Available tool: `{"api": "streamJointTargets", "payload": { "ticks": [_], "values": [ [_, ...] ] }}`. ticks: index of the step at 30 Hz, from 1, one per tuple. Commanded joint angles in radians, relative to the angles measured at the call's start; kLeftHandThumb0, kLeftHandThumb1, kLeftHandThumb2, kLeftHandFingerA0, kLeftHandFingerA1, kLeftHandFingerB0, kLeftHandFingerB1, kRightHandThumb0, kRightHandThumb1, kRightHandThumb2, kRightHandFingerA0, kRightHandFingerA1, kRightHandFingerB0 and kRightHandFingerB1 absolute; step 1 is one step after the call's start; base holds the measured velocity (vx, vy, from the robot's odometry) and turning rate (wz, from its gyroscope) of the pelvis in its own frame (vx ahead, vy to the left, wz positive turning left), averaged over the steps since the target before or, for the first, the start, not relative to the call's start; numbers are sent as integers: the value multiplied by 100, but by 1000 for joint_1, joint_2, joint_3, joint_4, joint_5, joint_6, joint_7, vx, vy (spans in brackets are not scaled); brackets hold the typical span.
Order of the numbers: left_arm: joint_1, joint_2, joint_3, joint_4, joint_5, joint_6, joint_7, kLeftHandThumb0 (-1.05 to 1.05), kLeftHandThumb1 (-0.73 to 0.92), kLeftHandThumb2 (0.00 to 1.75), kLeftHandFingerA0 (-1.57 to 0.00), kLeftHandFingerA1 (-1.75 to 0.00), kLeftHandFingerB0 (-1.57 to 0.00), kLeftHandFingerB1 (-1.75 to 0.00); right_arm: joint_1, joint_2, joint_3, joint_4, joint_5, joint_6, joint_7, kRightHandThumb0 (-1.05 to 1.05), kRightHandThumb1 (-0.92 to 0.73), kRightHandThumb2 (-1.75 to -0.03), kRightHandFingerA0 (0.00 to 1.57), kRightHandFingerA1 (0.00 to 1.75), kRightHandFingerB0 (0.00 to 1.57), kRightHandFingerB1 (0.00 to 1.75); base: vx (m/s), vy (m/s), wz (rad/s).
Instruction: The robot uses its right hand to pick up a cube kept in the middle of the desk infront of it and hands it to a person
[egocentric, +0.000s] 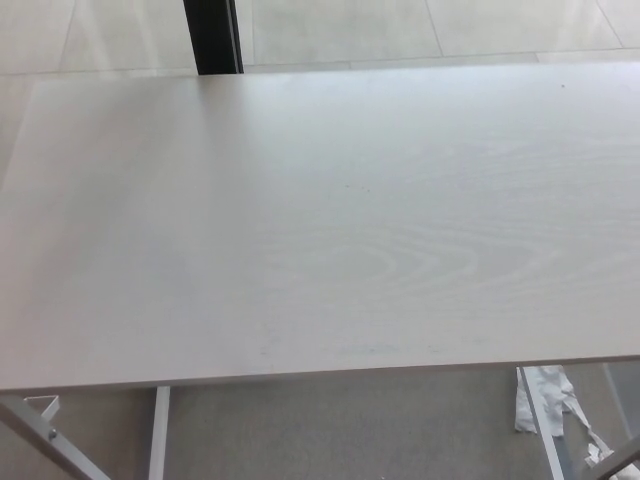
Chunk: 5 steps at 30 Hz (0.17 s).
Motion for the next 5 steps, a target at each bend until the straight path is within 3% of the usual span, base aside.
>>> {"api": "streamJointTargets", "payload": {
  "ticks": [1,2,3,5],
  "values": [
    [10,35,16,13,-16,26,23,-80,65,104,-63,-62,-42,-56,61,-62,125,163,82,65,38,-51,-48,-93,70,81,43,62,0,0,0],
    [9,33,13,15,-11,26,26,-81,65,104,-63,-61,-42,-55,70,-77,168,184,80,49,41,-55,-61,-58,69,76,55,55,0,0,0],
    [8,32,5,15,-2,25,35,-82,65,104,-64,-61,-42,-55,83,-93,225,198,63,32,84,-56,-62,-59,75,89,51,52,0,0,0],
    [10,36,5,16,-2,26,32,-82,66,105,-63,-61,-41,-54,86,-101,254,209,72,26,100,-56,-64,-57,72,81,49,49,0,0,0]
  ]
}}
